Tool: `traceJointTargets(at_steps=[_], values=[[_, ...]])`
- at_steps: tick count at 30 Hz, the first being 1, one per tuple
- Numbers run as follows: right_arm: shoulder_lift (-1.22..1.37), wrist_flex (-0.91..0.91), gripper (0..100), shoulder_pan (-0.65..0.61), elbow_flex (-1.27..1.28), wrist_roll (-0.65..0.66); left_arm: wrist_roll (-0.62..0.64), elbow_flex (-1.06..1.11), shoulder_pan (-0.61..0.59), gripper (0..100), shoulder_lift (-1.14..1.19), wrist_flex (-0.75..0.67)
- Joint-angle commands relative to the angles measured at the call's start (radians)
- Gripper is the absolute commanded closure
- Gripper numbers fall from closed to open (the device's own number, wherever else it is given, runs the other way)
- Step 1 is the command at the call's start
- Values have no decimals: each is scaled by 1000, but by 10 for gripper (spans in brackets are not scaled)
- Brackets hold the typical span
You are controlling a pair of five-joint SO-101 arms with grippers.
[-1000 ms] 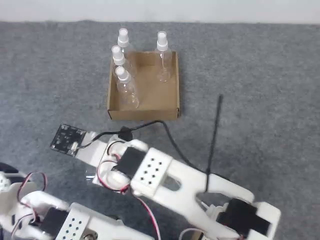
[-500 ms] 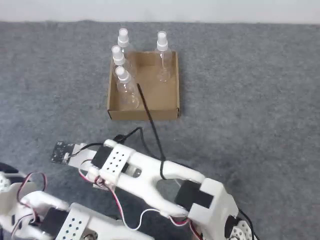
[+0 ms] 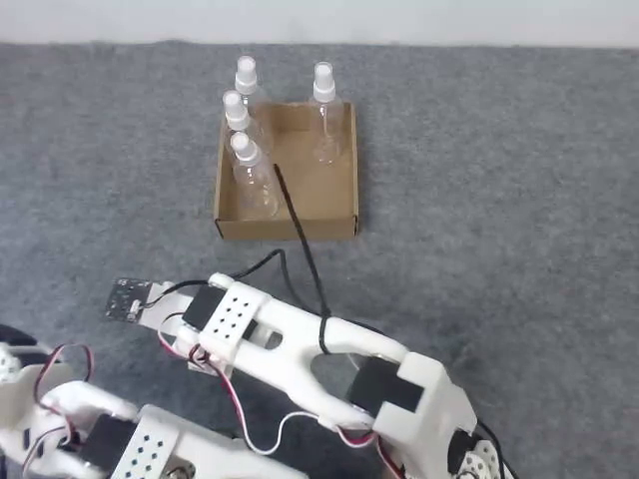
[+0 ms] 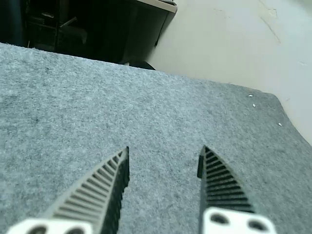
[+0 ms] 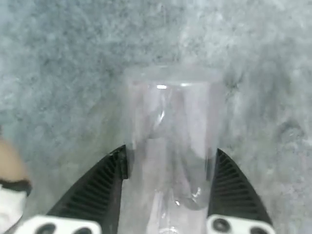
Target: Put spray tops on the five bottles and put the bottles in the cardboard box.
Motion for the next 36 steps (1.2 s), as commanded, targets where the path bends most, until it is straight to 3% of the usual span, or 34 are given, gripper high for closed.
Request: traceJointTargets(at_steps=[1,11,27,32,36], values=[[-143,64,843,18,-60,5,5,-5,-2,790,6,-18],[-315,148,843,113,-60,-3,5,-5,2,790,6,-18],[-475,153,846,182,-58,-272,5,-5,6,790,6,-18],[-524,154,950,217,-58,-282,5,-5,6,790,6,-18],[-558,154,961,248,-58,-282,5,-5,8,790,6,-20]])
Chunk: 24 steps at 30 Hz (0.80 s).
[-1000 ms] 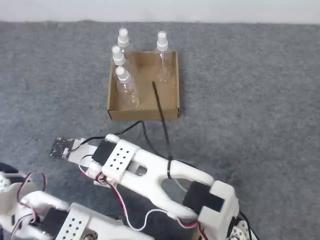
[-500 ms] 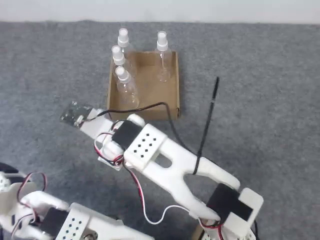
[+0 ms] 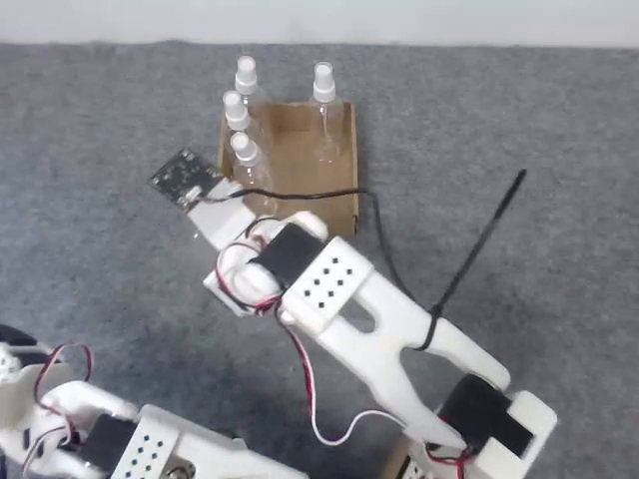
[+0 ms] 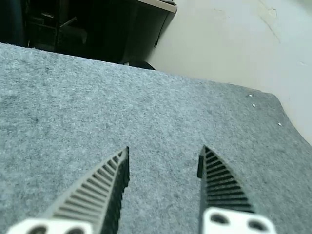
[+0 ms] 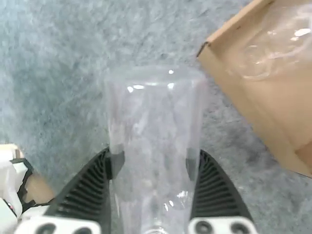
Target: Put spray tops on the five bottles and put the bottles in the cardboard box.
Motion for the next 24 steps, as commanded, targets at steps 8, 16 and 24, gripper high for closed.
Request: traceJointTargets(at_steps=[8,16,24], values=[[-179,44,965,65,-60,-17,5,-5,8,790,6,-23],[-283,84,965,145,-64,-17,5,-5,8,790,6,-25],[-289,102,989,216,-66,-15,5,-5,8,790,6,-25]])
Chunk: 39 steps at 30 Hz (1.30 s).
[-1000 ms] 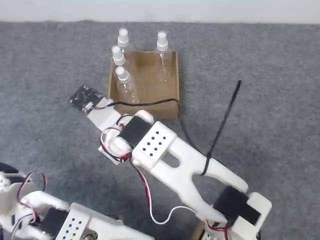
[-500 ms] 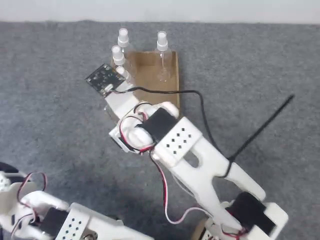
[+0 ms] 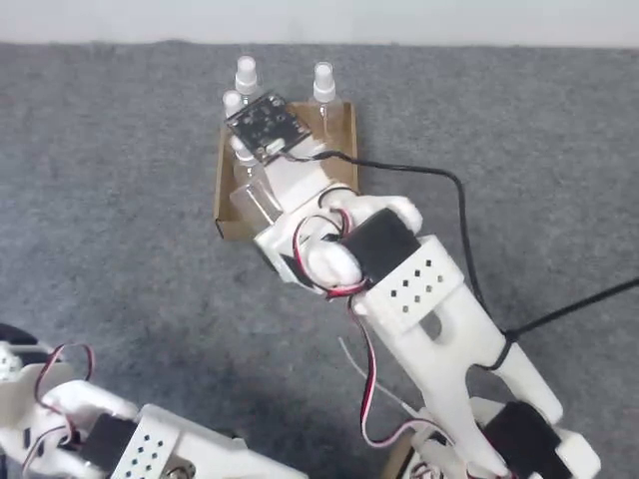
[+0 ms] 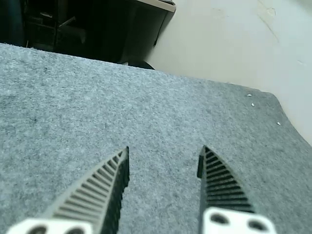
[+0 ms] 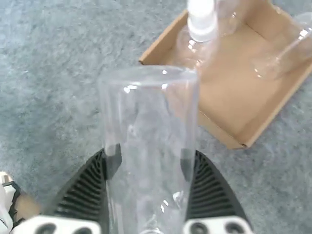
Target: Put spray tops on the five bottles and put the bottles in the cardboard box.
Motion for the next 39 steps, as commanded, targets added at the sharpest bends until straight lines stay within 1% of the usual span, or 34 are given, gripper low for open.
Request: traceJointTargets(at_steps=[1,5,12,18,26,30,33,36,37,39], values=[[-62,7,989,42,-68,-15,5,-5,3,790,6,-25],[-53,56,989,104,-130,-28,5,-5,3,790,6,-26],[54,234,991,211,-327,-29,5,-7,3,790,6,-26],[188,323,991,283,-457,-92,5,-7,3,790,6,-26],[306,349,991,349,-511,-92,5,-7,6,790,6,-26],[335,349,991,387,-511,-92,3,-5,43,790,6,-23],[355,352,991,415,-505,-94,-34,-5,44,791,6,-21],[389,378,990,432,-505,-95,-43,-5,49,791,6,-20],[400,386,990,440,-505,-98,-43,-5,49,791,6,-20],[427,389,989,464,-505,-149,-43,-5,49,791,6,-20]])
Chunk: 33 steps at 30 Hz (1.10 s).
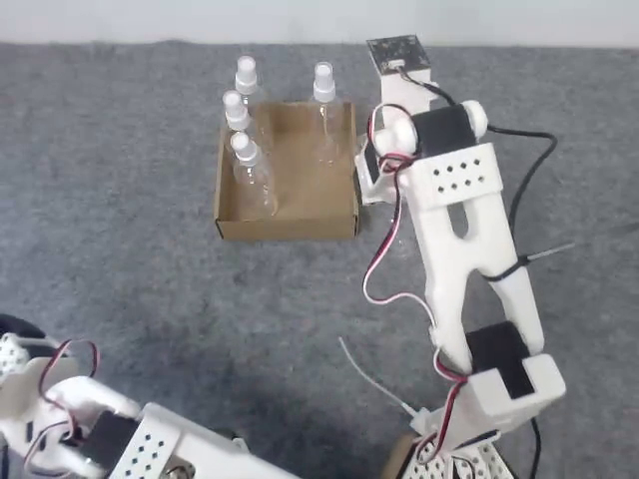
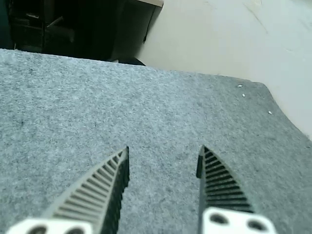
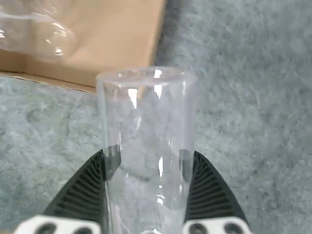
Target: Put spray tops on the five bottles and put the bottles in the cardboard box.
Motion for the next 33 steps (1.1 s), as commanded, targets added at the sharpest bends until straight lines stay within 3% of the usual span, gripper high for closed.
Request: traceJointTargets(at_steps=[1,9,19,24,33], values=[[24,36,989,48,-58,-91,-11,-5,3,791,6,-20],[197,38,989,110,-57,-209,-11,-5,-3,791,6,-20],[291,38,991,145,-57,-609,-11,-5,-2,792,6,-18],[286,33,992,188,-57,-749,-11,-5,0,792,6,-18],[291,36,992,252,-23,-792,-11,-5,0,792,6,-18]])
